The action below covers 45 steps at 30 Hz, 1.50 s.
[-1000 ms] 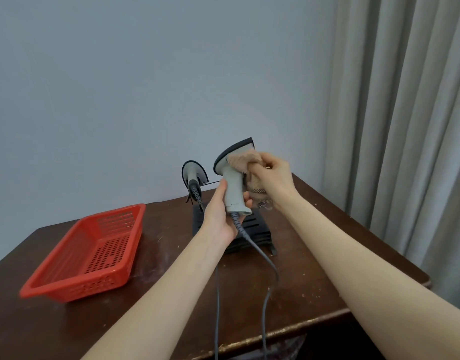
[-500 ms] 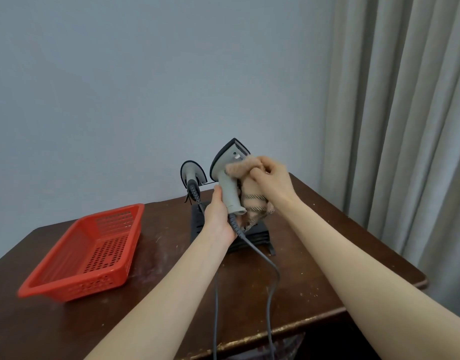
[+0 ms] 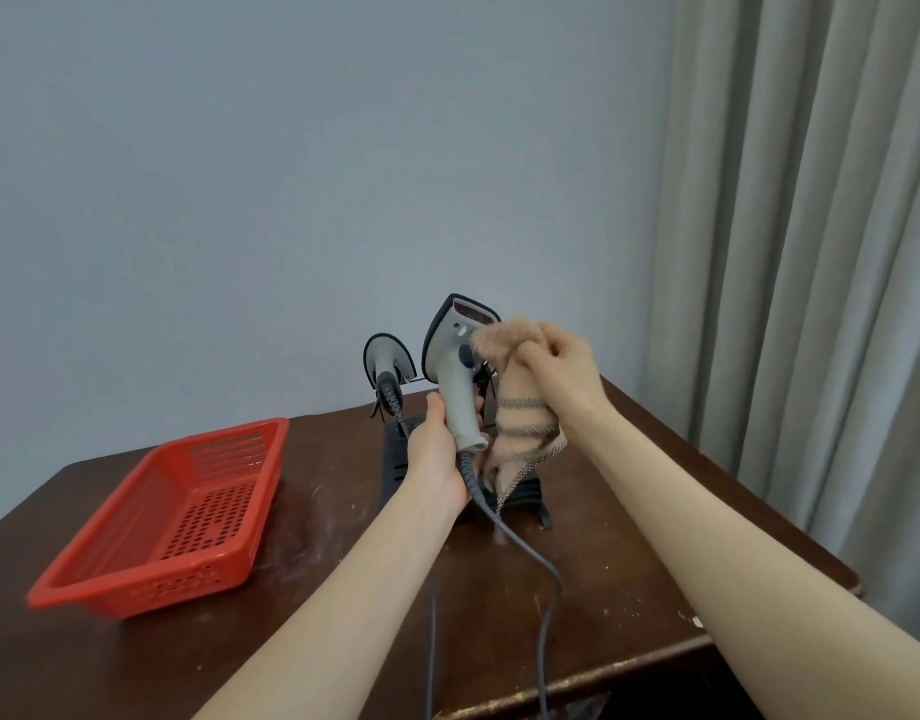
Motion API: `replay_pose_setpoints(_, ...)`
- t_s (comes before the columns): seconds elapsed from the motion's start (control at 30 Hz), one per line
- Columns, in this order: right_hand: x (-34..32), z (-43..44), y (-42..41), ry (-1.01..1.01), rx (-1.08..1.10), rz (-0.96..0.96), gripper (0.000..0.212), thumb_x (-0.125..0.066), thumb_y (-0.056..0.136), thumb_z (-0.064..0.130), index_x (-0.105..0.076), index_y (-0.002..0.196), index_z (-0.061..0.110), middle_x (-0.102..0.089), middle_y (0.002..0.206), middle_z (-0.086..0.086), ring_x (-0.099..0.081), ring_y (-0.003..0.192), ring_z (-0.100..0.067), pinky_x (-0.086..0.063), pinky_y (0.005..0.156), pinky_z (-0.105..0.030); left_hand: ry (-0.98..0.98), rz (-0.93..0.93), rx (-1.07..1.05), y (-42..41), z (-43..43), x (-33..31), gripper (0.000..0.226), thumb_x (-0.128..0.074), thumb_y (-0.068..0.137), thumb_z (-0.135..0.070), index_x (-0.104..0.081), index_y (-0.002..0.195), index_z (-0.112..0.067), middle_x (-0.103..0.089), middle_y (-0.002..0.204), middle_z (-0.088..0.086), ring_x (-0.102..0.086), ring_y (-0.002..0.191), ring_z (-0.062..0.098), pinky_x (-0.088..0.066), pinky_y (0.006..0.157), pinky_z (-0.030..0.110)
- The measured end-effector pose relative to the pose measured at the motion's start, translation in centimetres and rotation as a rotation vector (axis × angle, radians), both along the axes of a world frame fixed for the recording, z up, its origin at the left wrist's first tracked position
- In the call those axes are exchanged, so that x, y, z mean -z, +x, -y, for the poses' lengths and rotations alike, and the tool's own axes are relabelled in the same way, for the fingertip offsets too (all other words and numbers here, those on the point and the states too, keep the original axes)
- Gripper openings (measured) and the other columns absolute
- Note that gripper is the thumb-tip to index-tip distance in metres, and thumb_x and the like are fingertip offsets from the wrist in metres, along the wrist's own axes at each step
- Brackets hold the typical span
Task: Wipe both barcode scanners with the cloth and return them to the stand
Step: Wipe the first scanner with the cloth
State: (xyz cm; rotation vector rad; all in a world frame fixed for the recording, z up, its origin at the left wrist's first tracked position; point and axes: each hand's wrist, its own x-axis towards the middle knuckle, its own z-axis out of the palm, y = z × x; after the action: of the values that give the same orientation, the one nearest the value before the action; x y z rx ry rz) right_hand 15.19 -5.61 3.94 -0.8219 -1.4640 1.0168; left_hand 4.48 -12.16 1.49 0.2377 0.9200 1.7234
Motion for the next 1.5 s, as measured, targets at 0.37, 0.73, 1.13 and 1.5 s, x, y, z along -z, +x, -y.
replay_pose_setpoints(0.37, 0.5, 1.2, -0.4, -0.039, -0.354, 0.236, 0.020, -0.062, 0.082, 0.000, -0.070, 0.081, 0.018, -0.068, 0.077, 0.007, -0.064, 0.068, 0.002, -0.050, 0.060, -0.011, 0.015, 0.057, 0.059, 0.2, -0.1, 0.2, 0.039, -0.045, 0.097, -0.042, -0.060, 0.106, -0.007, -0.067, 0.097, 0.014, -0.065, 0.087, 0.030, -0.055, 0.076, 0.047)
replay_pose_setpoints(0.73, -0.4, -0.3, -0.7, 0.047, 0.013, 0.133, 0.010, -0.058, 0.080, 0.010, -0.067, 0.079, 0.014, -0.066, 0.077, -0.005, -0.062, 0.079, -0.024, -0.050, 0.071, -0.033, 0.012, -0.100, 0.052, 0.2, -0.7, 1.5, 0.043, -0.044, 0.097, -0.046, -0.058, 0.117, -0.010, -0.068, 0.090, 0.011, -0.066, 0.063, 0.021, -0.055, 0.052, 0.031)
replay_pose_setpoints(1.13, 0.2, 2.9, 0.7, -0.101, -0.454, 0.406, 0.016, -0.050, 0.077, 0.002, -0.051, 0.064, -0.008, -0.039, 0.045, -0.004, -0.033, 0.041, -0.018, -0.029, 0.045, -0.025, -0.022, -0.072, 0.047, 0.3, -0.3, 1.2, 0.029, -0.041, 0.101, -0.030, -0.058, 0.090, -0.010, -0.061, 0.082, 0.007, -0.060, 0.069, 0.019, -0.052, 0.065, 0.032)
replay_pose_setpoints(1.5, -0.1, 0.7, -0.5, 0.043, -0.205, 0.183, 0.024, -0.062, 0.085, 0.009, -0.070, 0.101, 0.024, -0.070, 0.096, 0.004, -0.063, 0.093, -0.010, -0.052, 0.081, -0.023, 0.006, 0.182, 0.138, 0.8, 0.4, 0.5, 0.040, -0.043, 0.099, -0.041, -0.056, 0.094, -0.003, -0.054, 0.071, 0.007, -0.053, 0.039, 0.013, -0.039, 0.030, 0.016)
